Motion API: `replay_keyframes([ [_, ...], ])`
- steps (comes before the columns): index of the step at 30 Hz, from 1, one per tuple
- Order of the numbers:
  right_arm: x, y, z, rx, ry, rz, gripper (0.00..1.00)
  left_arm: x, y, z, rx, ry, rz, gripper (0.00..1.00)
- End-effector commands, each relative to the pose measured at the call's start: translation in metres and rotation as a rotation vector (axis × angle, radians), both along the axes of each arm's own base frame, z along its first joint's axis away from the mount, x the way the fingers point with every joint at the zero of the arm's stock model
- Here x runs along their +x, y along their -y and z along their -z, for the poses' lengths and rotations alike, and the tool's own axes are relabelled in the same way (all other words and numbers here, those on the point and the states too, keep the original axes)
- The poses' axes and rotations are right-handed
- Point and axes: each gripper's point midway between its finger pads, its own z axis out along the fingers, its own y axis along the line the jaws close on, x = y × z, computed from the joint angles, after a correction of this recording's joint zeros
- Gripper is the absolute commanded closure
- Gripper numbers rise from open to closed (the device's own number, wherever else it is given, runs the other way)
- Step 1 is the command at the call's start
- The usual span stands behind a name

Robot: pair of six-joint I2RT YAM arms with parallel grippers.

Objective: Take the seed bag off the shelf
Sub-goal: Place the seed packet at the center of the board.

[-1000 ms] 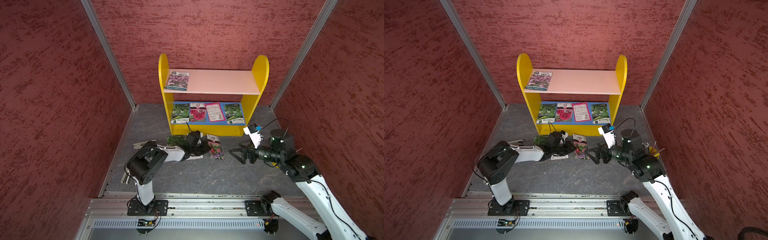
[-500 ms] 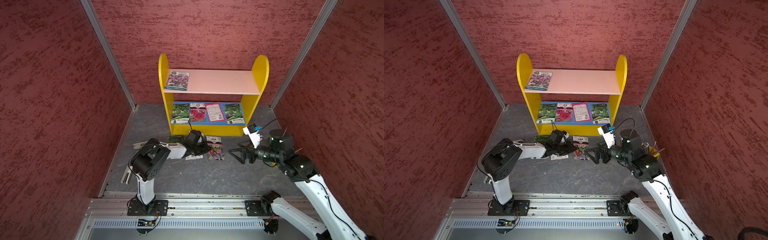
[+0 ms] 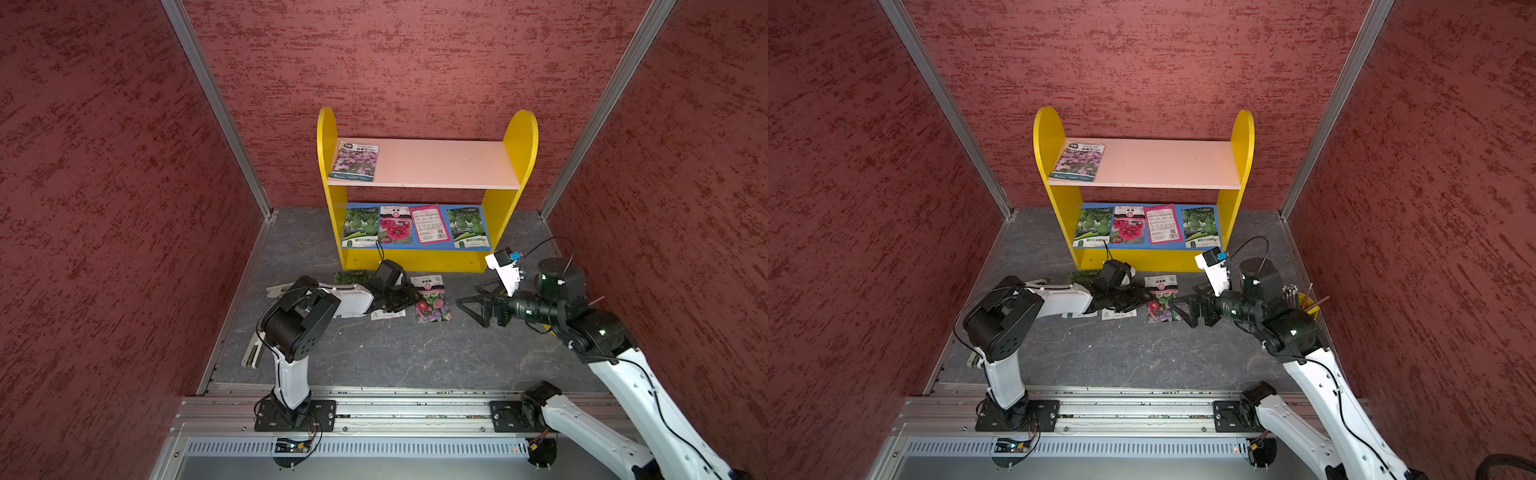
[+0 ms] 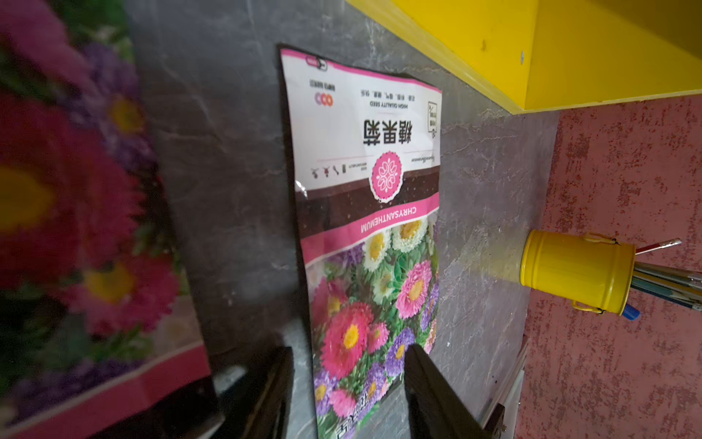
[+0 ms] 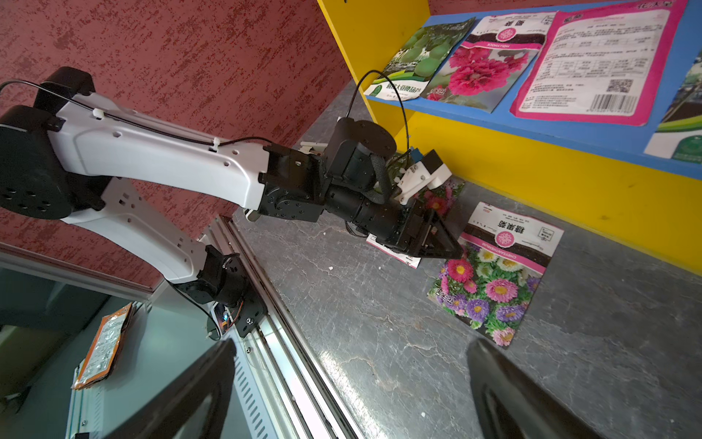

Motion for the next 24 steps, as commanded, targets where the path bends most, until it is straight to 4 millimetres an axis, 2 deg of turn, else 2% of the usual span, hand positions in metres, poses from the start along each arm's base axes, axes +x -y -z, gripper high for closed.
replay_keyframes([
  [1, 0.004, -0.001, -0.002, 0.014, 0.018, 0.007, 0.02, 0.008, -0.004, -0.019, -0.01, 0.048, -0.005, 0.5],
  [5, 0.006, -0.009, -0.007, 0.068, 0.016, -0.02, 0.02, 0.006, 0.011, -0.051, -0.158, 0.105, 0.063, 0.49],
  [10, 0.006, -0.026, -0.027, 0.197, 0.026, -0.092, 0.02, -0.006, 0.027, -0.11, -0.326, 0.205, 0.172, 0.44],
  [15, 0.008, -0.037, -0.041, 0.268, 0.029, -0.155, 0.02, -0.025, 0.035, -0.174, -0.37, 0.312, 0.296, 0.37],
  [18, 0.007, -0.043, -0.048, 0.306, 0.024, -0.199, 0.02, -0.038, 0.032, -0.218, -0.359, 0.411, 0.348, 0.33],
  [24, 0.003, -0.05, -0.066, 0.373, 0.036, -0.269, 0.02, -0.044, 0.01, -0.305, -0.324, 0.585, 0.352, 0.26],
])
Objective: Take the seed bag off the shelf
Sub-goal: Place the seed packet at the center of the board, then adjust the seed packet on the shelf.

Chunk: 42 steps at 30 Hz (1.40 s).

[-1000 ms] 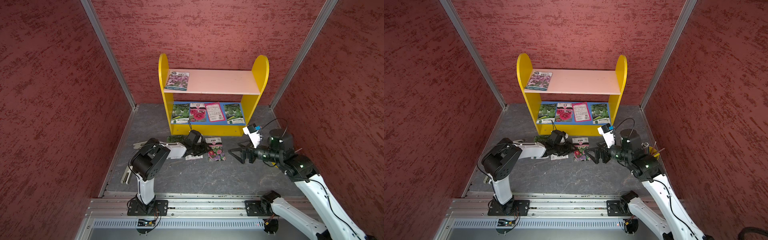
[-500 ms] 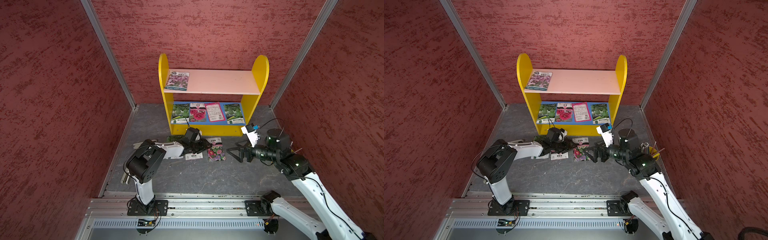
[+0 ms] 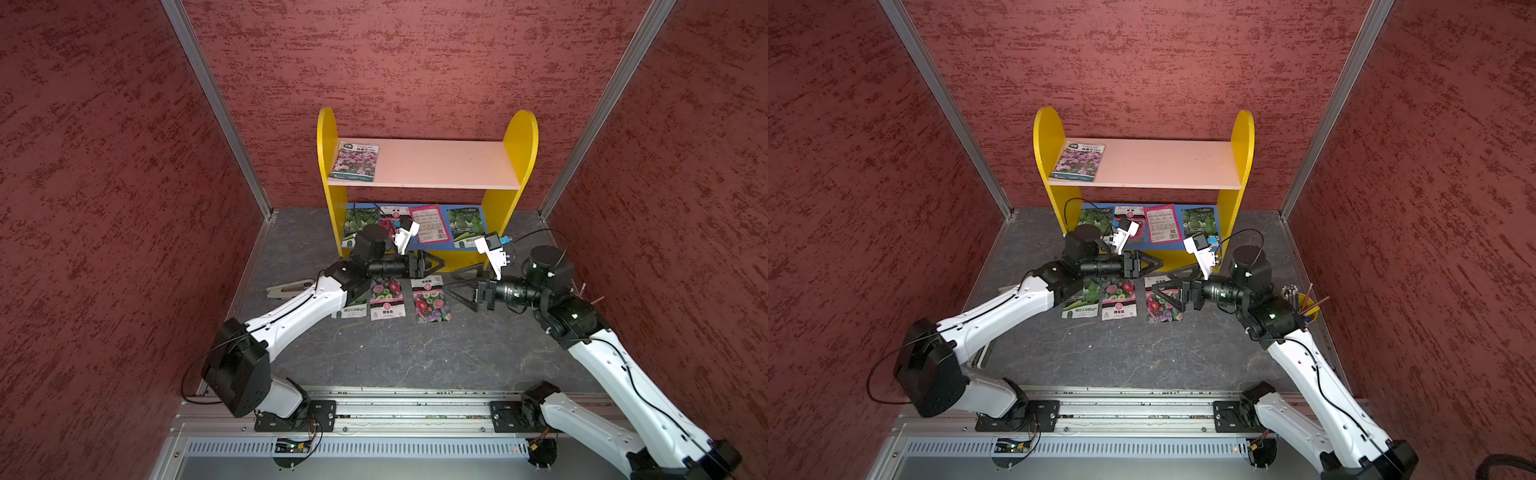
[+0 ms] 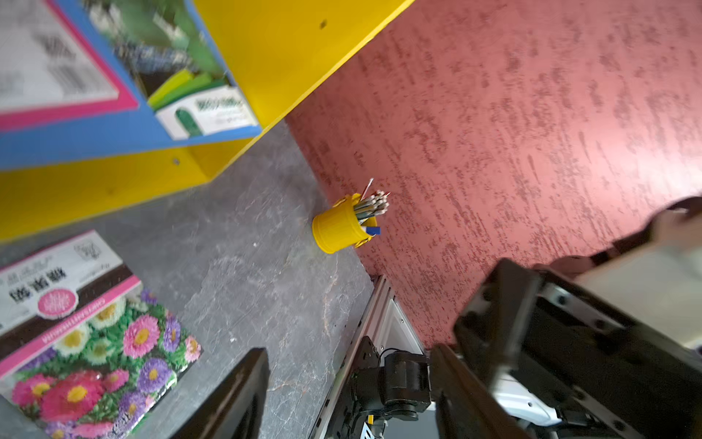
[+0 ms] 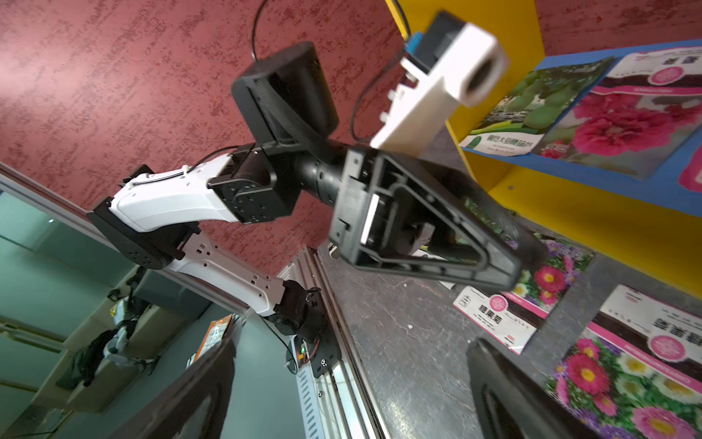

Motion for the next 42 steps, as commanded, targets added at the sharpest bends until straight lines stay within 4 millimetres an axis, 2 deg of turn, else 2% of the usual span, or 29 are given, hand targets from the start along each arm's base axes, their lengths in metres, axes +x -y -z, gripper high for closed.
replay_keyframes([
  [1, -0.009, -0.005, -0.024, 0.073, 0.055, -0.068, 0.01, -0.005, -0.017, -0.028, 0.057, 0.084, -0.013, 0.24],
  [6, -0.009, -0.005, -0.031, 0.081, 0.069, -0.076, 0.02, 0.008, -0.039, -0.077, 0.088, 0.193, -0.092, 0.17],
  [9, -0.009, -0.004, -0.035, 0.082, 0.081, -0.068, 0.02, 0.02, -0.057, -0.1, 0.131, 0.264, -0.176, 0.13],
  [13, -0.008, -0.003, -0.037, 0.085, 0.092, -0.056, 0.02, 0.04, -0.08, -0.121, 0.205, 0.336, -0.299, 0.04],
  [15, -0.008, -0.003, -0.038, 0.085, 0.095, -0.053, 0.02, 0.05, -0.09, -0.127, 0.243, 0.365, -0.352, 0.0],
  [35, -0.006, 0.002, -0.035, 0.069, 0.104, -0.004, 0.01, 0.131, -0.138, -0.167, 0.512, 0.626, -0.73, 0.0],
  [42, -0.007, 0.004, -0.033, 0.062, 0.106, 0.008, 0.02, 0.157, -0.152, -0.167, 0.584, 0.628, -0.802, 0.0],
])
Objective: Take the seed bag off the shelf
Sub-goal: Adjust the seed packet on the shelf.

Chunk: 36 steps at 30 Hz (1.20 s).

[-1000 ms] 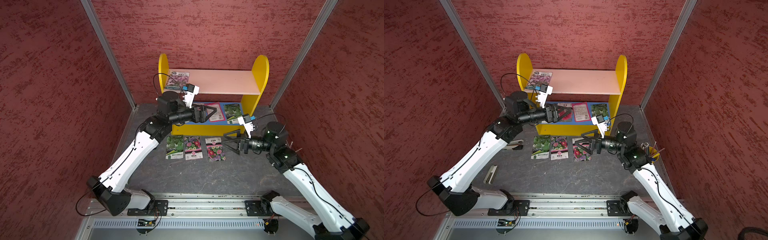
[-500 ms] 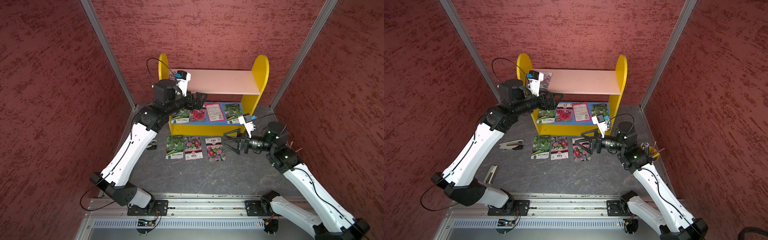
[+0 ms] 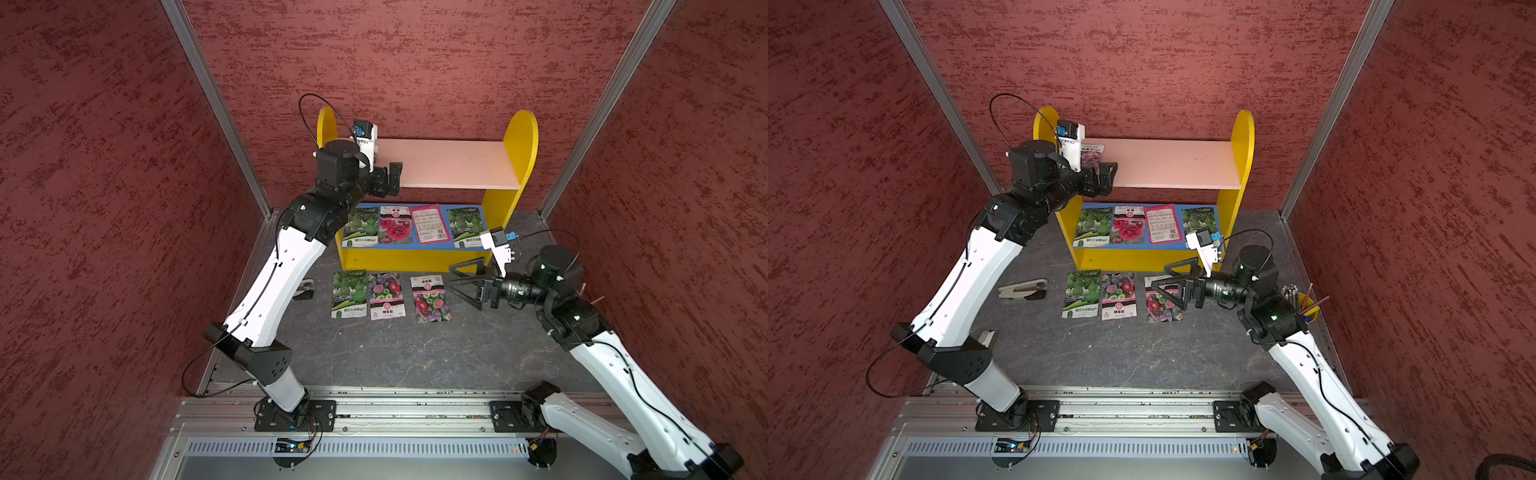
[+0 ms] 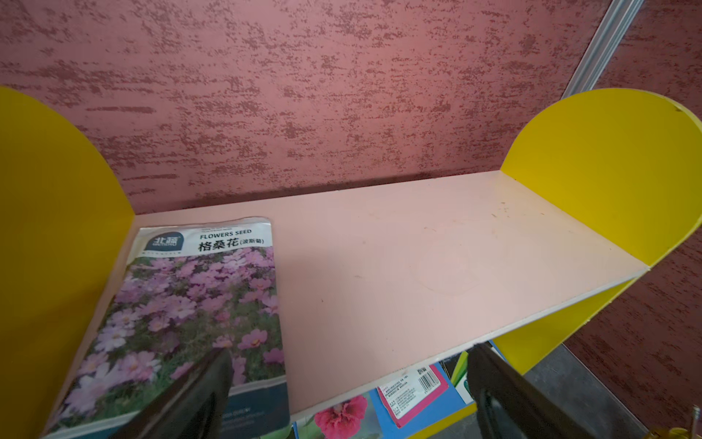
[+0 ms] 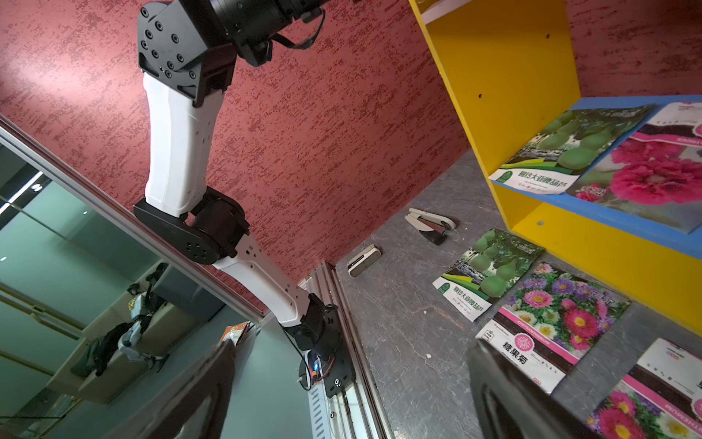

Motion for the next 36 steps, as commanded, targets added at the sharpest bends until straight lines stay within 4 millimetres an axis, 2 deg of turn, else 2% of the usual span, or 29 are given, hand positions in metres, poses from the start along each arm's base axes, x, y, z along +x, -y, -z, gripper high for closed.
replay_keyframes([
  [1, -0.001, 0.004, -0.01, 0.003, 0.04, 0.026, 0.01, 0.015, -0.016, 0.002, 0.048, 0.002, -0.077, 0.0],
  [6, -0.001, 0.004, -0.009, 0.002, 0.039, 0.027, 0.02, 0.034, -0.03, 0.006, 0.054, -0.024, -0.125, 0.0],
  [12, 0.0, 0.004, -0.008, 0.0, 0.038, 0.03, 0.02, 0.047, -0.039, 0.01, 0.069, -0.047, -0.163, 0.0],
  [36, 0.004, 0.002, -0.004, -0.007, 0.027, 0.032, 0.02, 0.069, -0.05, 0.052, 0.164, -0.158, -0.216, 0.0],
])
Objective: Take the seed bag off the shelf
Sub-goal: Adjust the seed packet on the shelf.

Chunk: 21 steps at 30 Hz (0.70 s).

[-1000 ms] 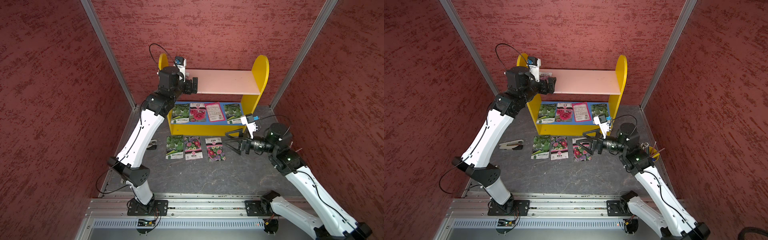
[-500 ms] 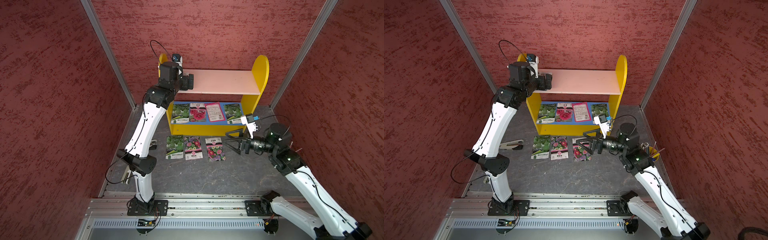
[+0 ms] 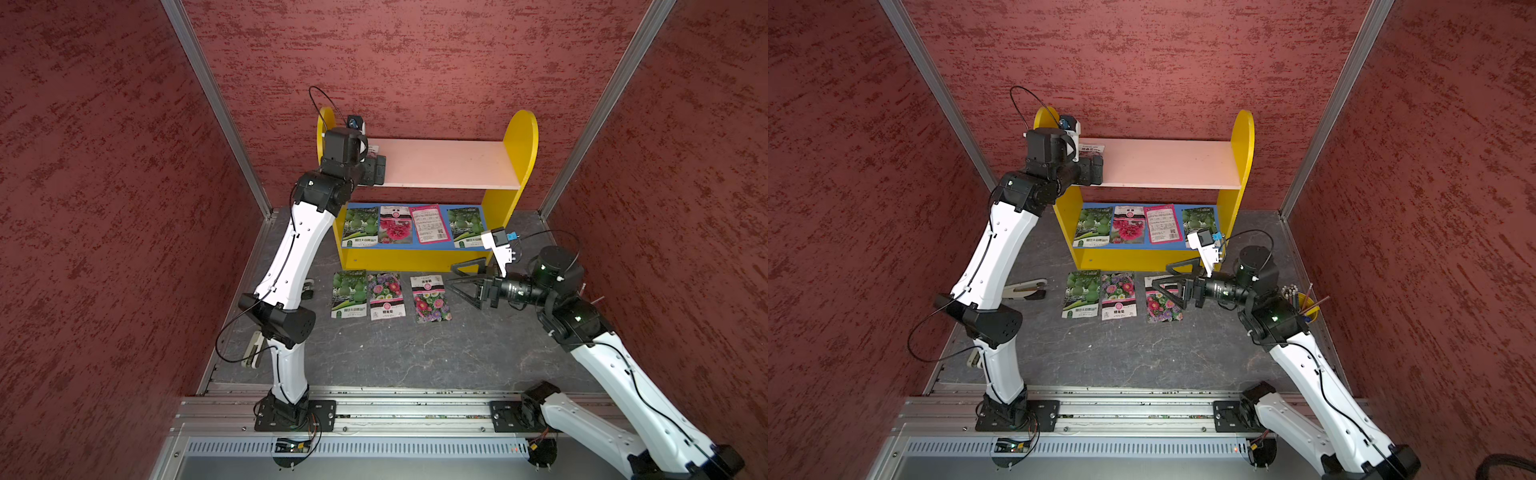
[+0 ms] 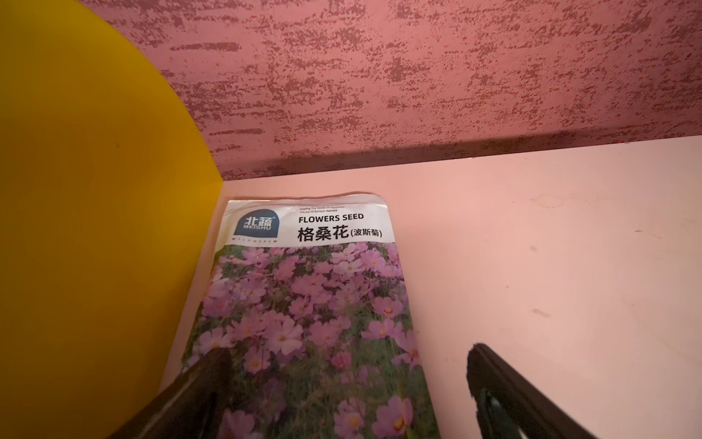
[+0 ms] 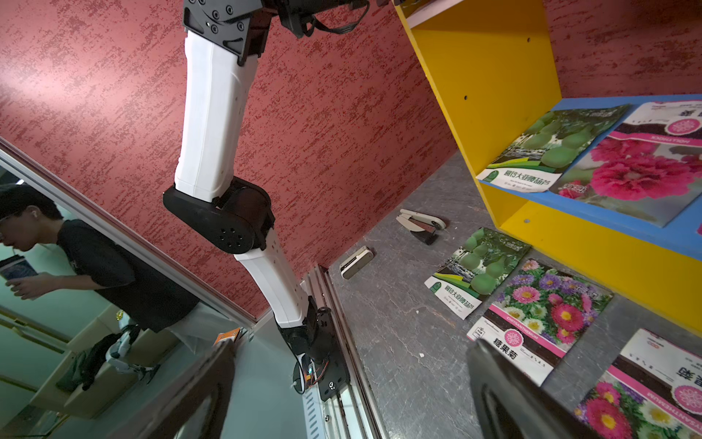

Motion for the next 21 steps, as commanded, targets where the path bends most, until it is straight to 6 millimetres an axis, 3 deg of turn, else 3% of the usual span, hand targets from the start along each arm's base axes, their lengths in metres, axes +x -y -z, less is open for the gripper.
replay_keyframes([
  [1, 0.002, 0.0, -0.007, -0.001, 0.035, 0.004, 0.02, 0.004, -0.003, 0.006, 0.022, -0.015, -0.004, 0.0],
  [21, 0.007, 0.0, -0.008, -0.005, 0.024, 0.023, 0.02, -0.028, 0.041, 0.039, -0.066, -0.199, 0.183, 0.0],
])
